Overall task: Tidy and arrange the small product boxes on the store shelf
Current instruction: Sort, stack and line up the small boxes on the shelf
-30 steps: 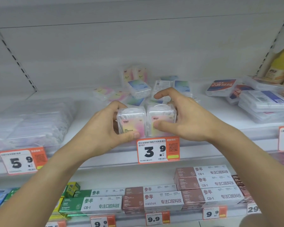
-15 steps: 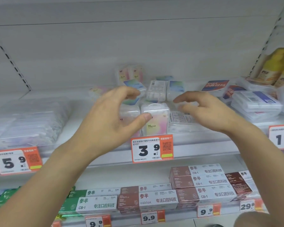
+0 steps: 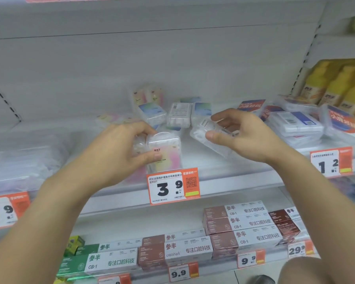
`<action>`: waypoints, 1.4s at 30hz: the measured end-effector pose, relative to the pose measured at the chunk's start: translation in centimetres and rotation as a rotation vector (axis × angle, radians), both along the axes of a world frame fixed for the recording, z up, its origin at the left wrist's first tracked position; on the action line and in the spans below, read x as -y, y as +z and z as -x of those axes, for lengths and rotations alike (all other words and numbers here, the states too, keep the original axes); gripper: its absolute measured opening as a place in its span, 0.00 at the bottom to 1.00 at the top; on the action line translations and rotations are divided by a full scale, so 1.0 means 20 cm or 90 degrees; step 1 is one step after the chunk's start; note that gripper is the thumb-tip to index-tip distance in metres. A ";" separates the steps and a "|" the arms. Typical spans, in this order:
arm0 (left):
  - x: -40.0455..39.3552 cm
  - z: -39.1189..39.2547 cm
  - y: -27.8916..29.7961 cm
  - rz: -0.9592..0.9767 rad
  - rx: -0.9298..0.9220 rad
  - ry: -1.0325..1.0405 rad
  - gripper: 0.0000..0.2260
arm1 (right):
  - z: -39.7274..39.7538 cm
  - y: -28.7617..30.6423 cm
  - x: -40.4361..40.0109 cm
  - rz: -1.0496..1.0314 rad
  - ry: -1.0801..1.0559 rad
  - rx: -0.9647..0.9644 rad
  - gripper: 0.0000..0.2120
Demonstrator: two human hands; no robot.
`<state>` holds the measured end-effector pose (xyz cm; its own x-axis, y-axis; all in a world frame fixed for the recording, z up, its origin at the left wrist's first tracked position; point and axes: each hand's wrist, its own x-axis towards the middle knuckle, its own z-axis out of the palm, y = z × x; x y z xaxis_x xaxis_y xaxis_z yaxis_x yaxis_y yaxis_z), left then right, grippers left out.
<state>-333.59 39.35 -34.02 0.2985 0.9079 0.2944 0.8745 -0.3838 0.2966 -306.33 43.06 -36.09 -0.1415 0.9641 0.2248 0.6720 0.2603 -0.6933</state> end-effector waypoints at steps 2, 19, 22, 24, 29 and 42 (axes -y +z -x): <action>0.01 0.01 0.00 0.001 -0.004 -0.006 0.21 | 0.01 0.00 0.00 -0.007 -0.010 -0.094 0.19; -0.21 -0.35 0.30 0.050 0.129 -0.153 0.20 | 0.18 0.07 0.06 0.095 -0.025 -0.511 0.21; -0.24 -0.29 0.31 -0.011 0.177 -0.107 0.22 | 0.15 0.03 -0.04 -0.092 -0.141 -0.271 0.14; -0.25 -0.25 0.34 -0.052 0.229 -0.067 0.20 | 0.12 0.01 -0.15 -0.188 -0.202 -0.171 0.06; -0.26 -0.23 0.35 -0.028 0.198 -0.061 0.18 | 0.12 -0.04 -0.34 -0.043 -0.150 -0.029 0.25; -0.31 -0.20 0.29 -0.029 0.195 -0.039 0.19 | 0.05 -0.16 -0.30 -0.065 -0.150 -0.263 0.21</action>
<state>-329.52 45.62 -28.23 0.2435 0.8749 0.4186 0.7216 -0.4518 0.5245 -307.42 49.13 -39.37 0.1997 0.9293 0.3106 0.3943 0.2140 -0.8937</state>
